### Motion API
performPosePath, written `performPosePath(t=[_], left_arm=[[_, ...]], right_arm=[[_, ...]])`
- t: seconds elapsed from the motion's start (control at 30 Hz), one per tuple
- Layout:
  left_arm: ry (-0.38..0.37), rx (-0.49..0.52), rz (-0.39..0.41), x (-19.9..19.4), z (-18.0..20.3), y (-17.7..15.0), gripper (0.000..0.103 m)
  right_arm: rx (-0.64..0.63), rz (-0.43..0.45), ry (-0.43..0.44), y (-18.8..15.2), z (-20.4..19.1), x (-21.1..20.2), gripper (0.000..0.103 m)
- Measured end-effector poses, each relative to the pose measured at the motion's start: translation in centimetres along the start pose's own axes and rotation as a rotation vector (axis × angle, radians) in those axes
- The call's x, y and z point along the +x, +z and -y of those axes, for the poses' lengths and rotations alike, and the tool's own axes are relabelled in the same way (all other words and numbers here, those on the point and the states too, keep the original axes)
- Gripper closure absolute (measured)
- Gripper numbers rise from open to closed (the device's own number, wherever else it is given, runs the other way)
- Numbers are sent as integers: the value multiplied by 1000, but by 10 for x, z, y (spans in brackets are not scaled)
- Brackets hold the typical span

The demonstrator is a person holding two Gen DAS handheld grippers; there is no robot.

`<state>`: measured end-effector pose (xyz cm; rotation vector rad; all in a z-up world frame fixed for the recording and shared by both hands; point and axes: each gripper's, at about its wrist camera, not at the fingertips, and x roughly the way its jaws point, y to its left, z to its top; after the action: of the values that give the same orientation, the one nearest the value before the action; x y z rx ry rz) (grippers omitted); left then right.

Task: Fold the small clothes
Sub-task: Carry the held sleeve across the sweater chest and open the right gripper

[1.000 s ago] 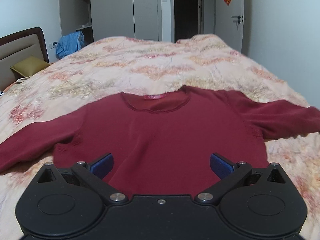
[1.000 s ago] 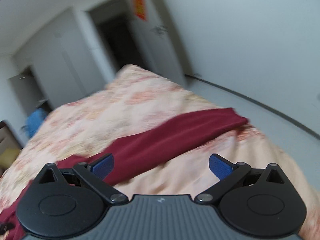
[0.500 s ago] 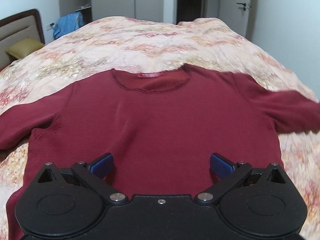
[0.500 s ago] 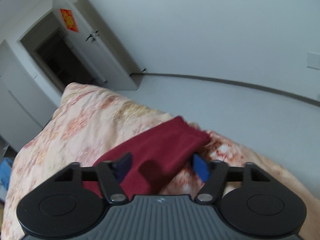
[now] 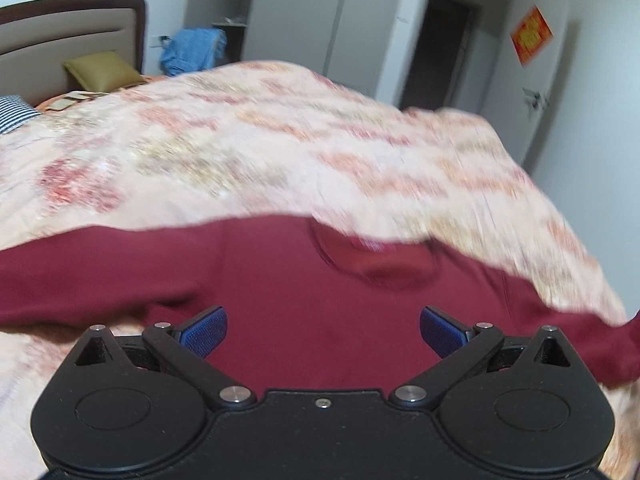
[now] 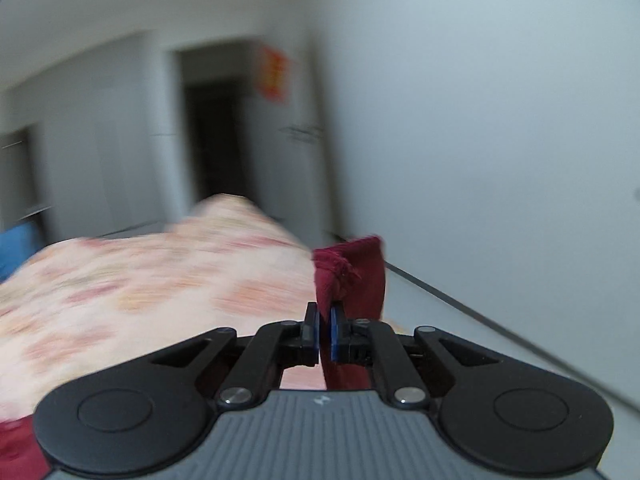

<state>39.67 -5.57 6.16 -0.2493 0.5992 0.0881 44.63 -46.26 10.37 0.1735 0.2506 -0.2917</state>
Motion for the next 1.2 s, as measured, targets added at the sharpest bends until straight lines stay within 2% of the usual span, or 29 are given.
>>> performPosePath(t=[0.1, 0.17, 0.27, 0.47, 0.6, 0.67, 0.73, 0.8, 0.87, 1.0, 1.2], left_arm=[[15, -43, 44, -11, -23, 14, 1], [34, -72, 68, -16, -38, 21, 1], [59, -107, 85, -20, -59, 24, 1], [117, -150, 77, -16, -94, 21, 1], [130, -165, 70, -6, -106, 17, 1], [122, -160, 69, -1, -106, 15, 1], [104, -148, 69, 7, -104, 12, 1], [79, -134, 64, 14, -98, 9, 1], [44, -112, 59, 22, -90, 6, 1], [-41, -55, 29, 46, -64, 2, 1], [-17, 56, -8, 88, -28, -15, 1]], right_arm=[[-87, 32, 185, 9, -76, -9, 97], [-139, 16, 288, 8, -127, -12, 97], [-218, -23, 405, -11, -195, -12, 97], [-386, -140, 552, -84, -302, -32, 97], [-469, -248, 599, -125, -335, -45, 97], [-479, -299, 619, -138, -339, -44, 95], [-469, -334, 657, -139, -328, -53, 85], [-440, -345, 680, -132, -312, -57, 46], [-403, -331, 700, -120, -289, -58, 29], [-343, -312, 637, -98, -232, -51, 12], [-214, -341, 373, -85, -134, -6, 11]])
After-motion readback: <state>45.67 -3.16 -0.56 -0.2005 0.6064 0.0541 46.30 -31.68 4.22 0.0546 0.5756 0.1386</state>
